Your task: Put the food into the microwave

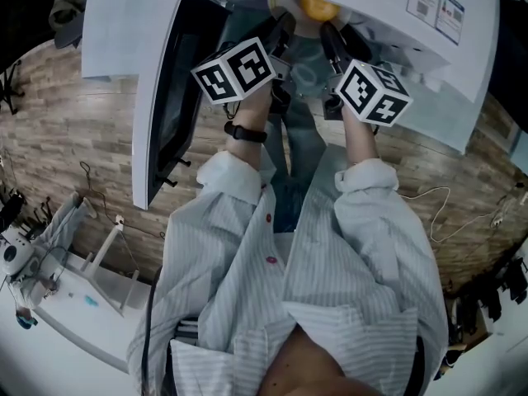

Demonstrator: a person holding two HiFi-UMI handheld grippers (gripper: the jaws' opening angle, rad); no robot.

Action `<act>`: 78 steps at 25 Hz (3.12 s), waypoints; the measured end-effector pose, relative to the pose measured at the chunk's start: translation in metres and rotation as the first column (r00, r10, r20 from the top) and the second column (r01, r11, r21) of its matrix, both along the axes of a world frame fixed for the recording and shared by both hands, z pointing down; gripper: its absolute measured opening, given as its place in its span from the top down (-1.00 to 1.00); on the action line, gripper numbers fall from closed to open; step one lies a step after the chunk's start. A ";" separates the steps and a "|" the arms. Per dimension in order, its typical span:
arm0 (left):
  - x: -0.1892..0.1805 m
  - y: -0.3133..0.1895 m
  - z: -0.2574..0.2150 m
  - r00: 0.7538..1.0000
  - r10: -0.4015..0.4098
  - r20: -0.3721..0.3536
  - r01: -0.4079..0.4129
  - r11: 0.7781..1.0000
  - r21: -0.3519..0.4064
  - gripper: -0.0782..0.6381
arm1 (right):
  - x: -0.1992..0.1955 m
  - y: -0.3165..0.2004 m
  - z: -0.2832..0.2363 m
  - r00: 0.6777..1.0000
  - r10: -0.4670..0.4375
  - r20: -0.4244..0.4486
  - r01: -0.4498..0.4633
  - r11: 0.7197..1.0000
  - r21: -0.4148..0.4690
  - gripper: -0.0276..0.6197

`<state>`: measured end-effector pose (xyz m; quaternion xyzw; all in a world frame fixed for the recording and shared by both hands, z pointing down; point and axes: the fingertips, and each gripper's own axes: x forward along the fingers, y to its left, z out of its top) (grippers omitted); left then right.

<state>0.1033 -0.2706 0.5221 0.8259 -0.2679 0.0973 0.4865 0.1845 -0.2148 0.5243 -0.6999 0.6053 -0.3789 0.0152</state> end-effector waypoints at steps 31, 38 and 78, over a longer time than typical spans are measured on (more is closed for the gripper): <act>0.013 -0.028 0.008 0.969 0.004 0.249 -0.050 0.983 0.179 0.44 | 0.024 -0.021 -0.004 0.975 0.038 -0.217 -0.038 0.999 0.002 0.36; 0.007 -0.030 0.005 0.973 -0.014 0.229 -0.030 0.982 0.186 0.43 | 0.024 -0.021 -0.012 0.978 0.044 -0.205 -0.040 0.999 0.022 0.36; -0.006 0.045 -0.225 0.943 0.269 -0.195 -0.166 0.891 0.423 0.72 | -0.060 0.016 -0.214 0.970 -0.183 -0.158 0.226 0.916 0.331 0.79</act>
